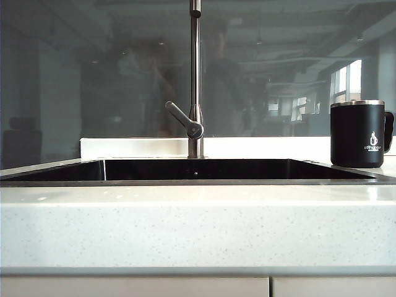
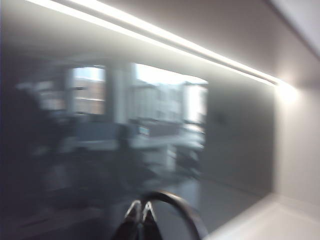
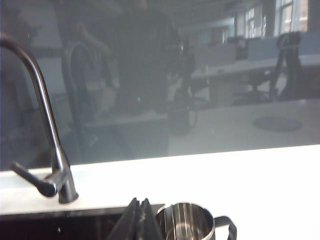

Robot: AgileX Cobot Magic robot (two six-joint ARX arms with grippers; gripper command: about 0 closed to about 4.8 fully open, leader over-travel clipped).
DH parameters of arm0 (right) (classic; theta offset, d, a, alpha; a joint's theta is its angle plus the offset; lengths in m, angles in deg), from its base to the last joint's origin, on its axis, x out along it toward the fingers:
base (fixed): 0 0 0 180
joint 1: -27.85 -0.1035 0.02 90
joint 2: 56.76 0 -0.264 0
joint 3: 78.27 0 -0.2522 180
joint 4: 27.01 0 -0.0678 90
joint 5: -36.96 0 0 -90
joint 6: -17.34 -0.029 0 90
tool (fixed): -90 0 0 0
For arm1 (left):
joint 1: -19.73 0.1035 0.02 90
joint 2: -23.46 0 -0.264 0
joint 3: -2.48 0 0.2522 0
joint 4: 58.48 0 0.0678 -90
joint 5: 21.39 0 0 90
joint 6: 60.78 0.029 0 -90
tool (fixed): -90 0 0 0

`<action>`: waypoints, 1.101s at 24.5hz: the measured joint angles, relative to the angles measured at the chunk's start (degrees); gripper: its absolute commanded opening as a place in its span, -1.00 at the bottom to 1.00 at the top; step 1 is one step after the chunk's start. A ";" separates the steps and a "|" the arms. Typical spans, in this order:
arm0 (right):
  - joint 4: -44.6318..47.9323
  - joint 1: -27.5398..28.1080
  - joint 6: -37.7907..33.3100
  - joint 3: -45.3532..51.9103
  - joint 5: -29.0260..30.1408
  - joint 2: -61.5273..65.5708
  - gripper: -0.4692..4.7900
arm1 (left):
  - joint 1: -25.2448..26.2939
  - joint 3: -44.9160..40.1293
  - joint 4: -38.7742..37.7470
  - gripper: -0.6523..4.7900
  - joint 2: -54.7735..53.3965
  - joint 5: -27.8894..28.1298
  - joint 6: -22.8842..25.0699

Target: Pick up the mug next to the sink, go to the faucet to get some water, pour the water into the sink, and finally put the mug back to its place.

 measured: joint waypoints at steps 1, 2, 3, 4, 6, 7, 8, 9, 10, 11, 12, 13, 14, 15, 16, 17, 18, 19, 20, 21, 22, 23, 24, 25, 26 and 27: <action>-0.07 -0.04 0.07 0.00 -0.04 -0.90 -0.86 | 0.02 -0.02 -5.11 -0.77 0.13 2.38 3.32; 0.04 -0.02 0.07 0.00 -0.09 -1.51 -0.86 | 0.00 -0.13 -11.85 -0.76 0.48 5.16 7.76; 0.15 -0.04 0.07 0.00 -0.11 -1.81 -0.86 | -0.07 -0.26 -18.25 -0.77 1.20 7.76 12.48; 0.17 -0.02 0.09 0.00 -0.22 -2.01 -0.86 | -0.63 -0.42 -26.95 -0.77 2.51 11.61 19.41; 0.04 -0.02 0.09 0.00 -0.42 -1.99 -0.86 | -4.07 -0.48 -42.51 -0.77 5.99 20.44 33.66; -0.09 -0.02 0.11 0.00 -0.42 -1.90 -0.86 | -6.14 -0.46 -48.76 -0.77 7.72 23.71 40.19; -0.28 -0.02 0.11 0.00 -0.42 -1.86 -0.86 | -8.61 -0.46 -55.65 -0.77 9.86 26.58 48.22; -0.37 -0.07 0.11 0.02 -0.35 -1.86 -0.86 | -10.97 -0.63 -60.06 -0.77 11.39 28.50 53.79; -0.37 -0.17 0.11 0.02 -0.28 -1.86 -0.86 | -12.94 -1.42 -62.90 -0.77 12.96 30.23 58.31; -0.35 -0.17 0.11 0.00 -0.02 -1.88 -0.86 | -14.99 -3.28 -65.22 -0.77 15.08 31.67 61.94; -0.50 -0.15 0.11 0.00 0.02 -1.90 -0.86 | -17.64 -8.09 -67.01 -0.77 18.99 33.05 64.32; -1.29 -0.04 0.11 0.00 -0.09 -1.99 -0.86 | -19.82 -13.31 -67.32 -0.77 22.84 34.67 64.48; -2.10 -0.02 0.11 0.02 -0.07 -2.27 -0.86 | -20.96 -15.72 -66.60 -0.77 24.76 35.91 64.59; -2.99 -0.07 0.11 0.02 0.04 -2.67 -0.86 | -22.47 -18.84 -65.92 -0.77 27.61 37.20 64.67; -3.34 -0.15 0.11 0.02 0.24 -3.02 -0.86 | -23.52 -21.31 -65.70 -0.77 30.23 38.12 64.83; -3.45 -0.15 0.09 0.02 1.22 -3.34 -0.86 | -25.53 -26.77 -64.65 -0.77 36.94 39.41 64.81; -3.39 -0.15 0.11 0.00 1.55 -3.37 -0.86 | -26.10 -30.71 -63.69 -0.77 41.44 39.98 64.26; -3.54 -0.15 0.09 0.00 1.57 -3.32 -0.86 | -26.14 -33.31 -62.93 -0.77 44.22 40.39 63.91; -4.04 -0.15 0.09 0.02 1.64 -3.30 -0.86 | -26.16 -38.91 -62.75 -0.77 49.90 41.09 63.63; -4.31 -0.15 0.09 0.02 1.75 -3.28 -0.86 | -26.16 -41.33 -63.32 -0.77 52.57 41.51 63.41; -4.37 -0.15 0.09 0.02 1.90 -3.21 -0.86 | -26.21 -43.67 -63.60 -0.77 55.19 41.88 62.90; -4.37 -0.15 0.07 0.02 1.97 -3.02 -0.86 | -26.34 -46.51 -63.52 -0.77 58.51 42.64 61.83; -4.44 -0.15 0.09 0.02 1.97 -2.95 -0.86 | -26.36 -49.33 -63.41 -0.77 61.99 43.56 60.43; -4.66 -0.15 0.07 0.02 1.97 -2.93 -0.86 | -26.34 -51.21 -63.60 -0.77 64.41 44.19 59.34; -4.76 -0.15 0.09 0.02 1.95 -2.95 -0.86 | -26.34 -52.98 -63.32 -0.77 66.42 44.72 58.12; -4.83 -0.15 0.07 0.02 1.95 -2.95 -0.86 | -26.34 -55.52 -62.53 -0.77 69.09 45.13 56.59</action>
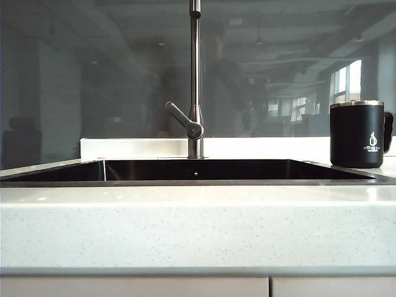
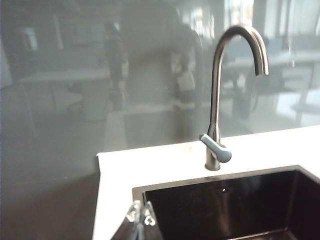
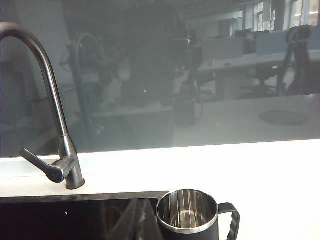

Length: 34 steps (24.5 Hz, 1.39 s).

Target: Pick up the mug next to the sink, go to the faucet to get some water, pour the water into the sink, and finally put the mug back to its place.

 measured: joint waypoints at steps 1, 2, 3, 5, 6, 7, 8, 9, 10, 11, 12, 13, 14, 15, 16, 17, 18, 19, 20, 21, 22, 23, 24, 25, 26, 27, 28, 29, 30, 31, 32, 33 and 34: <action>-0.11 0.00 0.00 0.00 0.00 0.02 -0.86 | 0.00 -2.75 0.04 -0.77 3.10 0.26 -1.68; -0.28 0.00 0.02 0.00 0.00 0.02 -0.86 | 0.00 -4.90 -0.15 -0.77 5.60 0.33 -3.06; -0.68 0.00 0.02 0.00 0.00 0.00 -0.86 | 0.00 -7.19 -0.22 -0.77 8.20 0.42 -4.70; -1.60 0.00 0.02 0.00 0.00 0.02 -0.86 | 0.00 -10.23 -0.35 -0.77 11.21 1.60 -7.13; -2.21 0.00 0.00 0.00 0.00 0.11 -0.86 | 0.00 -12.31 -0.15 -0.77 13.09 2.84 -8.50; -2.58 0.00 0.00 0.02 -0.02 0.13 -0.86 | 0.00 -13.31 -0.15 -0.77 13.20 3.43 -9.46; -2.58 0.07 0.02 0.00 0.00 0.20 -0.86 | -0.04 -13.99 -0.09 -0.77 12.26 3.78 -10.21; -2.49 0.04 0.02 0.00 0.00 0.48 -0.86 | -0.02 -14.75 0.02 -0.77 11.76 4.00 -10.58; -2.84 0.00 0.02 0.17 0.02 0.70 -0.86 | -0.09 -15.69 0.33 -0.77 11.85 4.35 -10.71; -2.82 0.04 0.02 0.28 -0.02 0.79 -0.86 | -0.07 -16.57 2.21 -0.77 12.07 6.10 -10.08; -2.80 0.07 0.02 0.28 -0.02 1.01 -0.86 | -0.07 -16.81 2.95 -0.77 12.13 7.41 -9.31; -2.71 0.07 0.02 0.28 -0.02 1.33 -0.86 | -0.07 -16.98 3.26 -0.78 12.13 8.61 -8.28; -2.73 0.09 0.02 0.28 -0.02 1.62 -0.86 | -0.07 -17.14 3.50 -0.78 12.09 9.53 -7.76; -2.78 0.09 0.02 0.28 -0.02 2.32 -0.86 | -0.07 -18.23 4.83 -0.78 12.04 11.37 -6.71; -3.04 0.11 0.02 0.31 -0.02 2.58 -0.86 | -0.02 -19.61 5.60 -0.78 11.98 11.87 -6.29; -3.10 0.11 0.04 0.31 -0.02 2.58 -0.86 | -0.04 -20.41 6.01 -0.78 11.98 11.82 -6.12; -3.10 0.11 0.02 0.31 -0.02 2.58 -0.86 | -0.04 -21.22 6.51 -0.78 11.98 11.69 -5.92; -3.23 0.11 0.02 0.31 -0.02 2.56 -0.86 | -0.04 -21.40 6.60 -0.78 11.98 11.67 -5.92; -3.48 0.11 0.04 0.28 -0.02 2.54 -0.86 | -0.04 -21.35 6.91 -0.78 11.98 11.63 -5.92; -4.17 0.11 0.02 0.31 -0.04 2.54 -0.86 | -0.07 -21.29 7.45 -0.78 12.00 11.63 -5.92; -4.66 0.11 0.02 0.31 -0.02 2.54 -0.86 | -0.04 -21.29 7.56 -0.78 12.00 11.63 -5.92; -5.49 0.11 0.02 0.31 -0.02 2.54 -0.86 | -0.04 -21.31 7.56 -0.78 12.00 11.63 -5.92; -5.77 0.11 0.02 0.31 -0.02 2.54 -0.86 | -0.04 -21.29 7.56 -0.78 12.00 11.63 -5.92; -5.84 0.09 0.02 0.31 -0.02 2.64 -0.86 | -0.04 -21.29 7.56 -0.78 12.00 11.63 -6.08; -5.84 0.11 0.02 0.31 -0.02 2.64 -0.86 | -0.04 -21.29 7.52 -0.78 12.00 11.56 -6.78; -5.81 0.11 0.02 0.31 -0.02 2.64 -0.86 | -0.04 -21.31 7.04 -0.78 12.00 10.80 -7.50; -5.81 0.11 0.02 0.31 -0.02 2.64 -0.86 | -0.04 -21.31 6.71 -0.78 12.00 10.49 -7.72; -5.81 0.11 0.02 0.31 -0.02 2.64 -0.86 | -0.07 -21.31 6.25 -0.78 12.00 10.29 -7.96; -5.81 0.11 0.02 0.31 -0.02 2.64 -0.86 | -0.07 -21.31 6.01 -0.78 12.00 10.29 -8.13; -5.81 0.11 0.04 0.31 -0.02 2.64 -0.86 | -0.07 -21.31 5.79 -0.78 12.00 10.29 -8.15; -5.81 0.11 0.02 0.31 -0.02 2.64 -0.86 | -0.07 -21.31 5.64 -0.78 12.00 10.29 -8.15; -5.81 0.11 0.02 0.31 -0.02 2.64 -0.86 | -0.07 -21.31 5.53 -0.78 12.00 10.29 -8.15; -5.84 0.11 0.04 0.31 -0.02 2.64 -0.86 | -0.07 -21.31 5.53 -0.78 12.00 10.29 -8.15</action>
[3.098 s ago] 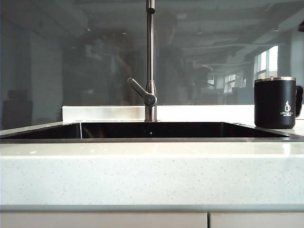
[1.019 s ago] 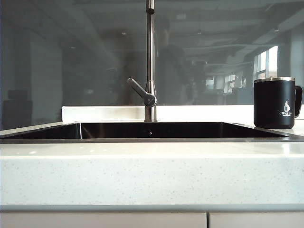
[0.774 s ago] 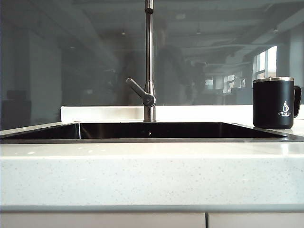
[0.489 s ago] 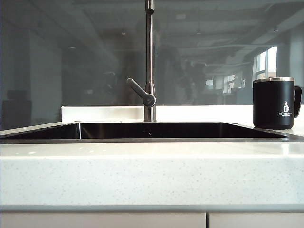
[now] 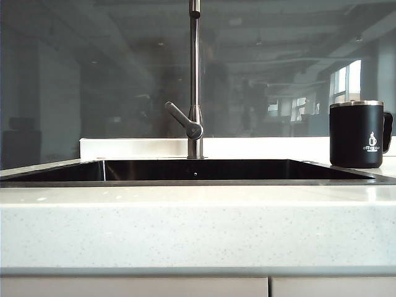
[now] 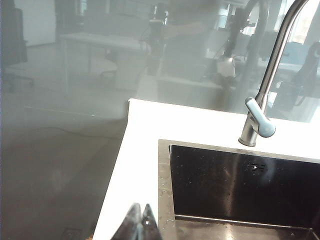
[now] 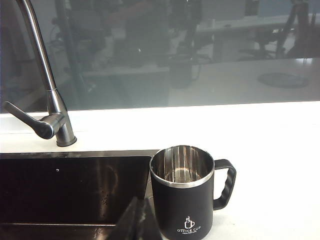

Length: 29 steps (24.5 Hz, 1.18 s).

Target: Pick up the mug next to the sink, go to the faucet to get some water, pour the water into the sink, and finally put the mug back to its place.

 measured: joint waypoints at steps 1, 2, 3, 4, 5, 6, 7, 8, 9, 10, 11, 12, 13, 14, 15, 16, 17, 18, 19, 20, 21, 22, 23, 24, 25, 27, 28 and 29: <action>0.04 0.00 0.00 0.00 0.00 0.00 -0.86 | 0.00 0.00 -0.02 -0.78 0.00 0.00 0.00; 0.02 0.00 -0.02 0.00 0.00 0.00 -0.86 | 0.00 0.00 -0.17 -0.78 0.00 0.00 0.00; 0.02 0.00 -0.02 0.00 0.00 0.00 -0.86 | 0.00 0.00 -0.33 -0.78 0.00 0.02 0.44; 0.00 0.00 0.00 0.00 0.00 0.00 -0.86 | 0.00 0.00 -0.37 -0.78 0.00 0.33 2.25; 0.04 0.00 -0.02 0.00 0.00 0.00 -0.86 | -0.02 0.00 -0.37 -0.78 0.13 1.05 2.93; 0.04 0.00 0.00 0.00 0.00 0.00 -0.86 | -0.02 -0.02 -0.37 -0.78 0.35 1.64 3.10; -0.02 0.00 -0.02 0.00 0.00 0.00 -0.86 | -0.20 -0.39 0.44 -0.78 0.76 3.06 3.10; 0.04 0.02 -0.02 0.00 0.00 0.00 -0.86 | -0.52 -1.01 1.64 -0.78 0.70 3.69 3.08; -0.02 0.02 0.00 0.00 0.00 0.00 -0.86 | -1.25 -2.34 3.23 -0.78 0.68 4.09 3.06; 0.00 0.00 0.00 0.00 0.00 0.02 -0.86 | -1.70 -3.34 4.37 -0.78 0.66 4.09 3.06; 0.00 0.02 -0.02 0.00 0.00 0.02 -0.86 | -2.40 -4.85 5.90 -0.78 0.63 4.11 3.06; 0.00 0.02 -0.02 0.00 0.00 0.02 -0.86 | -2.45 -5.49 6.56 -0.78 0.63 4.09 3.06; 0.00 0.02 -0.02 0.00 0.00 0.02 -0.86 | -2.45 -6.34 7.34 -0.78 0.66 4.13 3.04; 0.00 0.02 -0.02 0.00 0.00 0.02 -0.86 | -2.49 -6.86 7.63 -0.78 0.66 4.13 3.04; 0.00 0.02 -0.02 0.00 0.00 0.02 -0.86 | -3.23 -8.09 8.46 -0.78 0.66 4.79 3.04; 0.00 0.02 -0.02 0.00 0.00 0.02 -0.86 | -3.91 -9.18 9.14 -0.78 0.66 6.05 3.04; 0.00 0.02 0.00 0.00 0.00 0.02 -0.86 | -4.37 -10.12 10.16 -0.78 0.63 7.26 3.02; 0.00 0.02 -0.02 0.00 0.00 0.02 -0.86 | -4.66 -10.69 10.93 -0.78 0.63 7.91 3.02; 0.00 0.02 0.00 0.00 0.00 0.02 -0.86 | -5.18 -11.65 12.46 -0.78 0.63 8.57 3.04; 0.00 0.02 0.00 0.00 0.00 0.02 -0.86 | -5.33 -11.98 13.00 -0.78 0.63 8.63 3.04; 0.00 0.04 -0.02 0.00 0.00 0.02 -0.86 | -5.33 -12.31 13.44 -0.78 0.63 8.70 3.04; 0.00 0.04 0.00 0.00 0.00 0.02 -0.86 | -5.33 -12.61 13.77 -0.78 0.66 8.79 3.04; 0.00 0.04 -0.02 0.00 0.00 0.02 -0.86 | -5.33 -12.68 13.44 -0.78 0.66 8.87 3.04; -0.02 0.04 0.00 0.00 0.00 0.02 -0.86 | -5.33 -12.68 13.14 -0.78 0.66 8.87 3.10; 0.00 0.04 0.00 0.00 0.00 0.02 -0.86 | -5.33 -12.72 12.66 -0.78 0.66 9.01 4.13; 0.00 0.04 -0.02 0.00 0.00 0.02 -0.86 | -5.33 -12.72 12.68 -0.78 0.66 9.05 6.78; 0.00 0.04 -0.02 0.00 0.00 0.02 -0.86 | -5.33 -12.72 12.66 -0.78 0.66 9.05 7.58; 0.00 0.04 0.00 0.00 0.00 0.02 -0.86 | -5.33 -12.72 12.68 -0.78 0.66 9.05 8.90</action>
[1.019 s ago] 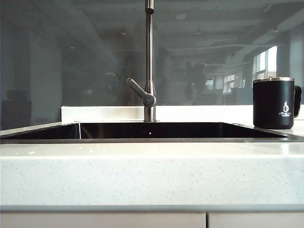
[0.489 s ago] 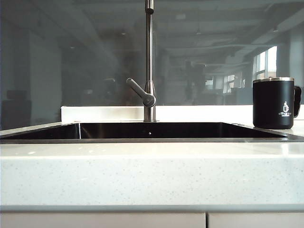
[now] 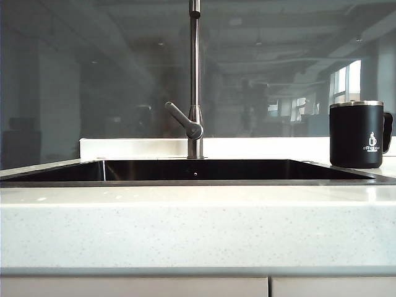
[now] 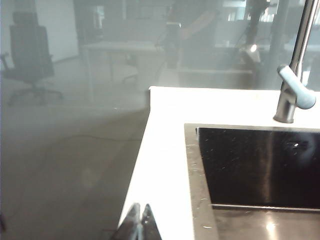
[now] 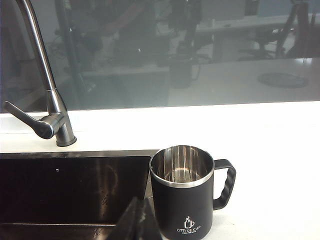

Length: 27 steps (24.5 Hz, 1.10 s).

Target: Pick up the mug next to the sink, go to the faucet to get some water, pour the water into the sink, and finally put the mug back to its place.

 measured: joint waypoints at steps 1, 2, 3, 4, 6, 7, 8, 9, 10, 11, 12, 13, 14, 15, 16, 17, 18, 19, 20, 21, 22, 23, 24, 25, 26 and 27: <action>0.00 0.00 0.00 0.00 0.00 0.00 -0.86 | 0.00 0.00 -0.02 -0.78 0.00 0.00 0.52; 0.00 0.00 -0.02 0.00 0.00 0.00 -0.86 | 0.00 0.00 -0.04 -0.78 0.00 0.00 1.27; 0.00 0.00 0.00 0.00 0.00 0.00 -0.86 | 0.00 0.00 -0.04 -0.78 0.00 0.00 1.60; 0.00 0.00 -0.02 0.00 0.00 0.00 -0.86 | 0.02 0.00 -0.20 -0.78 0.00 0.00 2.29; 0.00 0.00 -0.02 0.00 0.00 0.00 -0.86 | 0.04 0.00 -0.24 -0.78 0.00 0.00 2.56; 0.00 -0.02 -0.02 0.00 0.00 0.00 -0.86 | 0.04 0.00 -0.37 -0.78 0.00 0.00 2.54; 0.00 -0.02 -0.02 0.00 0.00 0.00 -0.86 | 0.04 0.00 -0.68 -0.78 0.00 0.00 2.56; 0.00 -0.02 -0.02 0.00 0.00 0.00 -0.86 | 0.02 0.00 -1.03 -0.78 0.00 0.00 2.54; 0.00 -0.02 -0.02 0.00 0.00 0.00 -0.86 | 0.02 0.00 -1.29 -0.78 0.00 0.00 2.54; 0.00 -0.02 -0.02 0.00 0.00 0.00 -0.86 | 0.02 0.00 -1.29 -0.78 0.00 0.00 2.54; 0.00 -0.02 -0.02 0.00 0.00 0.00 -0.86 | 0.02 0.00 -1.38 -0.78 0.00 0.00 2.54; 0.00 -0.02 -0.02 0.00 0.00 0.00 -0.86 | 0.02 0.00 -1.53 -0.78 0.00 0.00 2.56; 0.00 -0.02 -0.02 0.00 0.00 0.00 -0.86 | 0.04 0.00 -1.53 -0.78 0.00 0.00 2.54; 0.00 -0.02 -0.02 0.00 0.00 0.00 -0.86 | 0.02 0.00 -1.51 -0.78 0.00 0.00 2.54; 0.00 -0.02 -0.02 0.00 0.00 0.00 -0.86 | 0.02 0.00 -1.51 -0.78 0.00 0.00 2.54; 0.00 -0.02 0.00 0.00 0.00 0.00 -0.86 | 0.04 0.00 -1.49 -0.78 0.00 0.00 2.54; 0.00 -0.02 -0.02 0.00 0.00 0.00 -0.86 | 0.04 0.00 -1.51 -0.78 0.00 0.00 2.56; 0.00 -0.02 -0.02 0.00 0.00 0.00 -0.86 | 0.04 0.00 -1.51 -0.78 0.00 0.00 2.54; 0.00 -0.02 -0.02 0.00 0.00 0.00 -0.86 | 0.02 0.00 -1.49 -0.78 0.00 -0.02 2.54; 0.00 -0.02 -0.02 0.00 0.00 0.00 -0.86 | 0.04 0.00 -1.46 -0.78 0.00 -0.07 2.54; 0.00 -0.02 -0.02 0.00 0.00 0.00 -0.86 | 0.02 0.00 -1.33 -0.78 0.00 -0.57 2.54; 0.00 -0.02 0.00 0.00 0.00 0.00 -0.86 | 0.02 0.00 -1.27 -0.78 0.00 -0.61 2.54; 0.00 -0.02 -0.02 0.00 0.00 0.00 -0.86 | 0.04 0.00 -1.27 -0.78 0.00 -0.61 2.54; 0.00 -0.02 -0.02 0.00 0.00 0.00 -0.86 | 0.02 0.00 -1.27 -0.78 0.00 -0.63 2.54; 0.00 -0.02 0.00 0.00 0.00 0.00 -0.86 | 0.02 0.00 -1.27 -0.78 0.00 -0.63 2.54; 0.00 -0.02 0.00 0.00 0.00 0.00 -0.86 | 0.04 0.00 -1.27 -0.78 0.00 -0.61 2.54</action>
